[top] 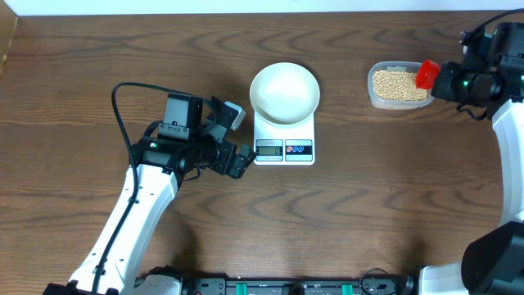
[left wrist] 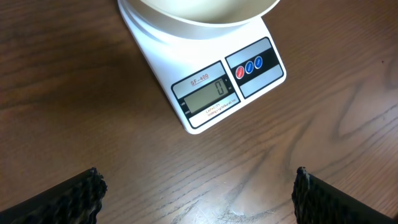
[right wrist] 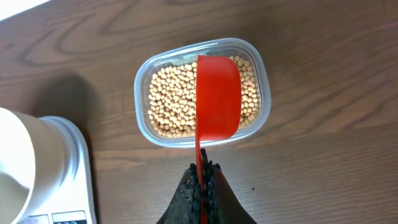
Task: Scoop item into bowl and weigh 50g on scale
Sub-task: 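Lower the red scoop into the soybean tub with the right gripper, then scoop soybeans with the red scoop using the right gripper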
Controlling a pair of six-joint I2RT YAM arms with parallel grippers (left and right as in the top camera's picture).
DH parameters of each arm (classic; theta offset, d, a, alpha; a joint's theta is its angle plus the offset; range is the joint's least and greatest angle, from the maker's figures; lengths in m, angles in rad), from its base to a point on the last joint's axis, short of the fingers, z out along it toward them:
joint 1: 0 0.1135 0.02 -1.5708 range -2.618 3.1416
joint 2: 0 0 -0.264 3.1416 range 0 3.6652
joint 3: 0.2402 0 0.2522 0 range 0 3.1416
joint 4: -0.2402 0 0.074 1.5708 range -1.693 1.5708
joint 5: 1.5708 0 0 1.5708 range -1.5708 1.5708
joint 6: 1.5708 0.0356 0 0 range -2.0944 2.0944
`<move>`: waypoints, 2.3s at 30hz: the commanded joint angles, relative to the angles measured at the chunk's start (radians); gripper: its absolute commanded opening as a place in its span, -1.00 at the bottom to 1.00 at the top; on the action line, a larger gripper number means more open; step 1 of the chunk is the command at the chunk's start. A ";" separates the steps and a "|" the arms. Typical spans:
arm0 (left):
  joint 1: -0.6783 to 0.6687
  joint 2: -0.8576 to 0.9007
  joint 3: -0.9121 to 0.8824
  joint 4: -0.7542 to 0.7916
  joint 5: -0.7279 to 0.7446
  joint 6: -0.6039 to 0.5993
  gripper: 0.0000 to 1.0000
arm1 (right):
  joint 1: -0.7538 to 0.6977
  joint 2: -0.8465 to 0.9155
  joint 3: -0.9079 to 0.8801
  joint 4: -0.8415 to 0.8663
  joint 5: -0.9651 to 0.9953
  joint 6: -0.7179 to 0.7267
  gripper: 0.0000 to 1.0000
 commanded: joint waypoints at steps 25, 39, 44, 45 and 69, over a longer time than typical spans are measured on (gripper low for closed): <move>-0.001 -0.008 0.019 0.002 -0.002 0.006 0.96 | 0.161 0.097 0.015 0.020 0.350 -0.170 -0.98; -0.001 -0.008 0.019 0.002 -0.002 0.006 0.97 | 0.161 0.175 0.014 0.058 0.350 -0.083 -0.98; -0.001 -0.008 0.019 0.002 -0.002 0.006 0.97 | 0.161 0.201 0.014 0.063 0.315 -0.042 -0.98; -0.001 -0.008 0.019 0.002 -0.002 0.006 0.97 | 0.161 0.206 0.014 0.063 0.299 -0.035 -0.98; -0.001 -0.008 0.019 0.002 -0.002 0.006 0.97 | 0.029 0.241 -0.016 0.055 -0.093 0.181 -0.98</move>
